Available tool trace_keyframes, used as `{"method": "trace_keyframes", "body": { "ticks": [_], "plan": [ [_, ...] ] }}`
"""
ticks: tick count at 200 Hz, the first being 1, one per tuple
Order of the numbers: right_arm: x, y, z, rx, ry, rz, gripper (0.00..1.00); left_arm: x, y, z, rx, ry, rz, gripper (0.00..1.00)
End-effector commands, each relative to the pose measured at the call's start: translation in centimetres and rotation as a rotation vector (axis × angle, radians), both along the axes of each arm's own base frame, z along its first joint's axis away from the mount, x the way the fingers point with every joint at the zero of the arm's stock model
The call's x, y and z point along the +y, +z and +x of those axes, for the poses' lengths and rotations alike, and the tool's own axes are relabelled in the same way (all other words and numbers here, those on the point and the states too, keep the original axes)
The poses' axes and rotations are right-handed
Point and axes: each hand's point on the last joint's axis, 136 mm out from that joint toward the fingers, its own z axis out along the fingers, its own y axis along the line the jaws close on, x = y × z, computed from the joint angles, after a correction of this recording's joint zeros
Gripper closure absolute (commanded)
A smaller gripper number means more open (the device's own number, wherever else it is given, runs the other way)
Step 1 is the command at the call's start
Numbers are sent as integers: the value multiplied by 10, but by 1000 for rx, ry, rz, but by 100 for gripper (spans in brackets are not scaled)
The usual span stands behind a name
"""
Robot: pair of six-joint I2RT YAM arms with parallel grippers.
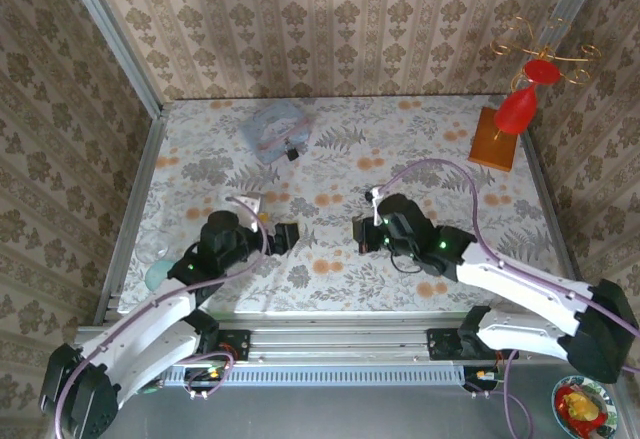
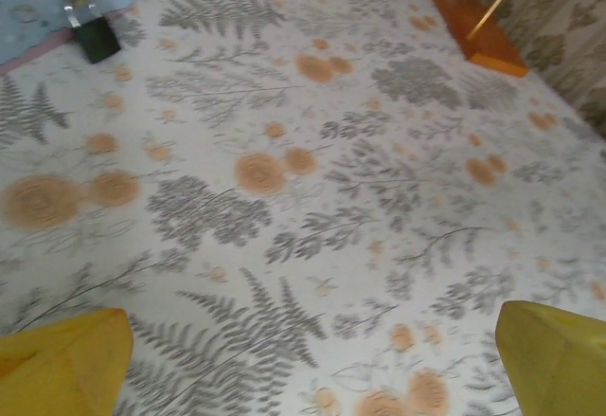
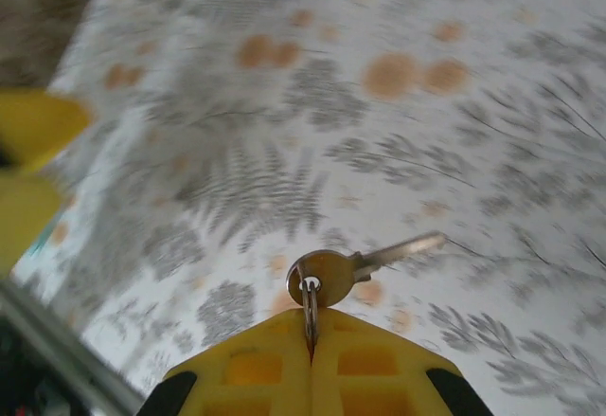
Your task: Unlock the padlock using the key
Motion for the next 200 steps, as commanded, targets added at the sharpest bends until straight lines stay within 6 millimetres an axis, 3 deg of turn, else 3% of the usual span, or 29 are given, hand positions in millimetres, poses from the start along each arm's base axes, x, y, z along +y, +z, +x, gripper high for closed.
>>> {"method": "trace_keyframes", "body": {
  "ticks": [1,31,65,93,136,200],
  "plan": [
    [14,19,-8,-271,127,-44,100,-21,38,-2,161,-13,-152,3],
    [29,24,-24,-538,206,-104,100,-28,24,-17,405,24,-152,9],
    [42,21,-28,-677,232,-171,100,-44,34,-37,410,-14,-181,10],
    [54,15,-29,-765,242,-262,100,-53,25,-46,445,-23,-123,9],
    [77,10,-34,-822,288,-334,100,-55,18,-50,462,-64,16,14],
    [94,8,-40,-842,307,-362,100,-60,7,-59,505,-117,51,35]
  ]
}}
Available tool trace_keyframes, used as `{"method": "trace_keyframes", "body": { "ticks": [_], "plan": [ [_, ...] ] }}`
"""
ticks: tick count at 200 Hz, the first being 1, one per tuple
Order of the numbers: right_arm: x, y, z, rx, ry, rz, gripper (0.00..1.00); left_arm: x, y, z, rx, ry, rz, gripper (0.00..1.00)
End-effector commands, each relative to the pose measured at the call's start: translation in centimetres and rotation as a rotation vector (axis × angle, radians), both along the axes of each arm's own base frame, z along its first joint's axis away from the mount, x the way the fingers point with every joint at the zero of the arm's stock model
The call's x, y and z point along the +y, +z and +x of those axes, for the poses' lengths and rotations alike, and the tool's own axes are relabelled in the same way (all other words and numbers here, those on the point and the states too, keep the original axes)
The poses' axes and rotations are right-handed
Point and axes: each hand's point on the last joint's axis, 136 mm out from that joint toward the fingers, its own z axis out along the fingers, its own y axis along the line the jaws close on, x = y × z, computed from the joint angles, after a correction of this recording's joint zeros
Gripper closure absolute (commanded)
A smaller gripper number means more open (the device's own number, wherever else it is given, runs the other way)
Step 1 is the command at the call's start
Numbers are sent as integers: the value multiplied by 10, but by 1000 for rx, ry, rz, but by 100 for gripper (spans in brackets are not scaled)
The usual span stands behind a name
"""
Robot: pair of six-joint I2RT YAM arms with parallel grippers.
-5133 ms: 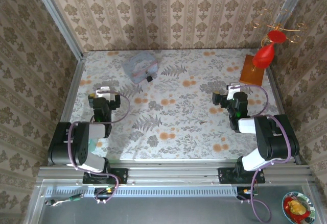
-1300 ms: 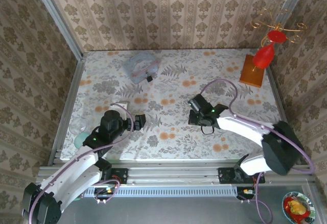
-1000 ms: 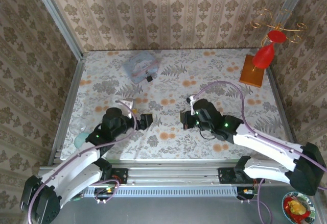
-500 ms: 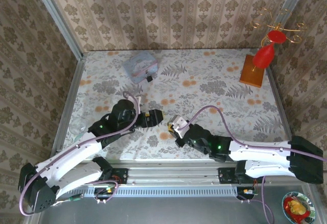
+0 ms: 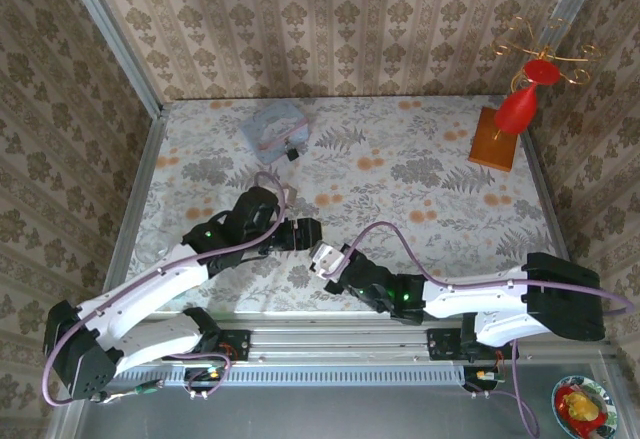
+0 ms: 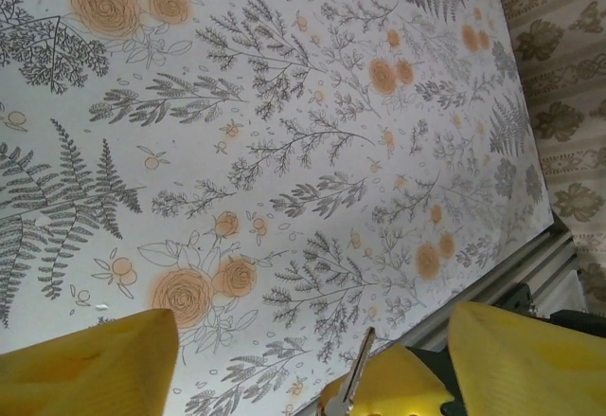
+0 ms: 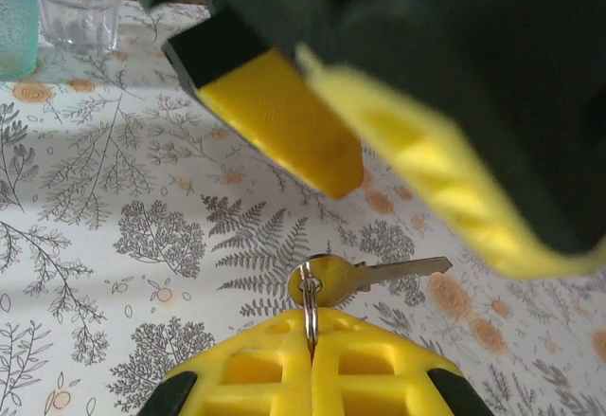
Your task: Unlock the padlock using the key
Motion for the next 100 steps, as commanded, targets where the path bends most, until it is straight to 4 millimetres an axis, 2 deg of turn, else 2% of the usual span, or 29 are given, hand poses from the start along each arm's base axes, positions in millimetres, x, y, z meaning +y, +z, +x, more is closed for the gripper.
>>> {"method": "trace_keyframes", "body": {
  "ticks": [1,42,65,85,100],
  "plan": [
    [8,23,4,-57,-27,38,100,-3,-3,-9,23,-43,6,36],
    [14,21,0,-74,-30,30,100,-1,-2,-11,27,-43,-12,56],
    [17,21,0,-79,-39,5,100,4,-1,-12,14,-26,-15,60],
    [16,24,-1,-81,-41,13,100,7,-5,-13,27,-18,-18,69],
    [17,26,-2,-82,-40,17,100,7,-6,-13,36,-16,-26,72]
  ]
}}
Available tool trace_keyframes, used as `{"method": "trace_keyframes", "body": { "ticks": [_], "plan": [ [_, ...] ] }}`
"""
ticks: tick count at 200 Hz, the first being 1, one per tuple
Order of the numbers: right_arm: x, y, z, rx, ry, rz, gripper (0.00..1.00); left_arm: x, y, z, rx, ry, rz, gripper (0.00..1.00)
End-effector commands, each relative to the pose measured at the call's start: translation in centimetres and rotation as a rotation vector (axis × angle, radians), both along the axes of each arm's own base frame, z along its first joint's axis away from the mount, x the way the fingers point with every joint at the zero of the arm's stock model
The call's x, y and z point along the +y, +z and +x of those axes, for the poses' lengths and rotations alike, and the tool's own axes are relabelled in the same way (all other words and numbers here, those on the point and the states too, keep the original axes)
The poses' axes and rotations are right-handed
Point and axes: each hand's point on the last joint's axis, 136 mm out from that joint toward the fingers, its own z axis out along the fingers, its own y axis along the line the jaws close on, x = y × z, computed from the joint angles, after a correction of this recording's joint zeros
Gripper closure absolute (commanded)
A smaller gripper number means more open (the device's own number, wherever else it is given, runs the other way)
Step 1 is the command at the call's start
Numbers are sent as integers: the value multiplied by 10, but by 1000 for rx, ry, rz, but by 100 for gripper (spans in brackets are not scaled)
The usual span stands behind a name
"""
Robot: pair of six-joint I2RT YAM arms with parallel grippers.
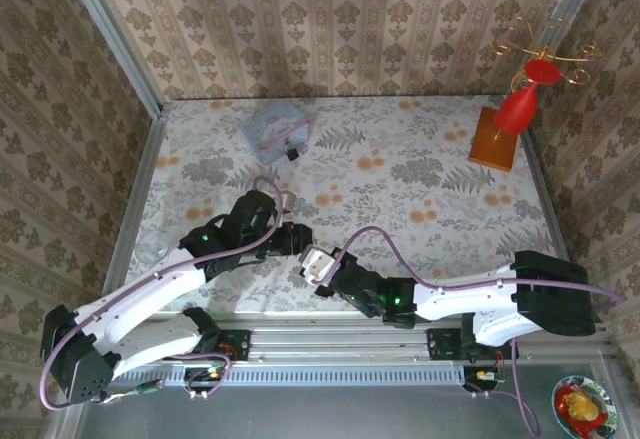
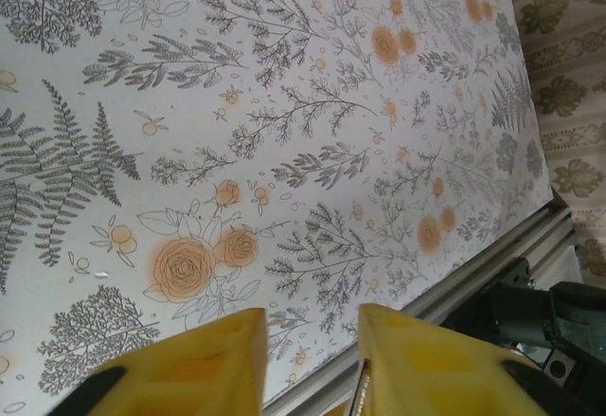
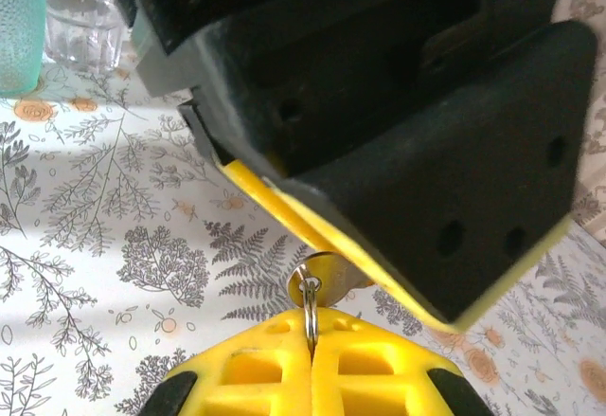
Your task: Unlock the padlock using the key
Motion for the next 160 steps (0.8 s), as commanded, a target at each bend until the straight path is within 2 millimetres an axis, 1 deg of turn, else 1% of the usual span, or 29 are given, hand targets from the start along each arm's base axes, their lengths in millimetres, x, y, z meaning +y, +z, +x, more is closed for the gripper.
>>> {"method": "trace_keyframes", "body": {
  "ticks": [1,20,53,72,85,102,119,130,153,156,160],
  "plan": [
    [1,17,3,-30,-34,30,100,3,-5,-3,18,1,-5,73],
    [1,18,3,-34,-33,29,100,3,-5,-3,24,7,-11,80],
    [-1,14,4,-41,-47,24,100,5,-3,1,18,41,-21,90],
    [-3,11,6,-46,-65,17,100,12,-5,7,20,110,-26,95],
    [-6,11,8,-51,-81,18,100,16,-5,11,20,166,-45,96],
    [-11,12,10,-64,-105,44,100,22,-5,16,19,241,-78,100],
    [-14,14,11,-72,-118,69,87,29,-2,21,23,312,-106,100],
    [-14,14,11,-73,-118,72,81,32,-1,22,27,354,-133,100],
    [-13,21,8,-109,-96,107,76,37,0,24,40,429,-177,100],
    [-11,14,8,-113,-89,93,75,38,0,24,40,438,-180,100],
    [-11,13,7,-123,-84,96,75,38,0,24,43,445,-183,100]
  ]
}}
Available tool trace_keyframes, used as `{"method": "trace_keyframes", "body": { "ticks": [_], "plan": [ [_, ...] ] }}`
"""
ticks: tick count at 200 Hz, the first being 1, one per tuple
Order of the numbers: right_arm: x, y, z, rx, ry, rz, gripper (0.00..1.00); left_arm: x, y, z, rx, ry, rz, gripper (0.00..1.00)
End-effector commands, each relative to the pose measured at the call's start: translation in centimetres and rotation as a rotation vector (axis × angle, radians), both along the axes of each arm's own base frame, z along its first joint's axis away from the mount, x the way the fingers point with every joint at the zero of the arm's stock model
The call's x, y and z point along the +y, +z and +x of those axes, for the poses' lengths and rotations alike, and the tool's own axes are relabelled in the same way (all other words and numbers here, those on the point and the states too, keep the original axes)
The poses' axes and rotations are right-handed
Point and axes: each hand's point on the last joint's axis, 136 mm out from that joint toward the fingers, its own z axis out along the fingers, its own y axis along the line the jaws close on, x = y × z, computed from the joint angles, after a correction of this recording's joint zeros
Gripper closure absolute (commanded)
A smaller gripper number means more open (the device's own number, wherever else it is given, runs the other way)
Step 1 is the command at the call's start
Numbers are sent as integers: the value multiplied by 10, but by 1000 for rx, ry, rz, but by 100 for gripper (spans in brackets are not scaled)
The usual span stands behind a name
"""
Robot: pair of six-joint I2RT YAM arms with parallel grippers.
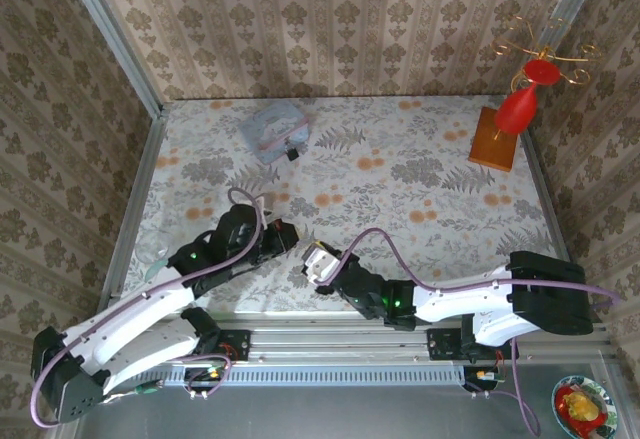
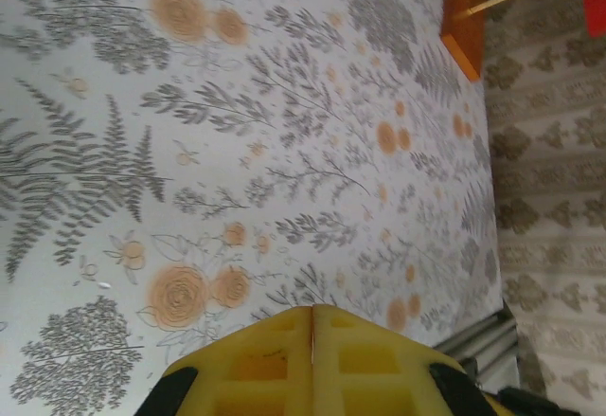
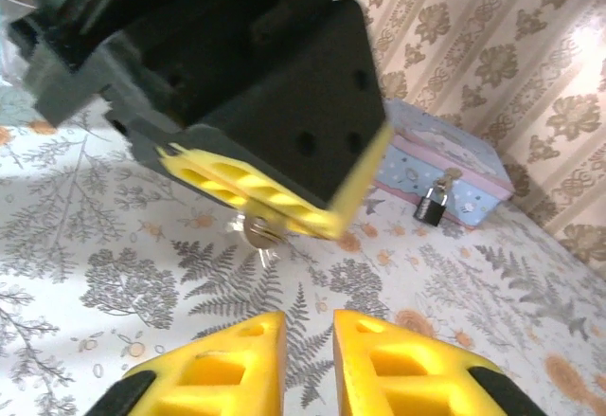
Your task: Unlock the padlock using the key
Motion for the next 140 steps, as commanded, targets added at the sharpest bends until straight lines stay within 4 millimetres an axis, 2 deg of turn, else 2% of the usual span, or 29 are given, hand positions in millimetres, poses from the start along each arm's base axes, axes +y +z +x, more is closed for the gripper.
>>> {"method": "trace_keyframes", "body": {
  "ticks": [1,46,100,140],
  "plan": [
    [-3,7,1,-68,-23,47,75,13,0,10,14,149,-36,100],
    [14,9,-5,-101,40,44,73,9,3,6,10,176,-39,100],
    [30,11,-4,-136,25,72,75,-5,3,1,29,154,-66,100],
    [30,13,0,-178,-30,115,73,-6,4,-2,33,148,-55,100]
  ]
}}
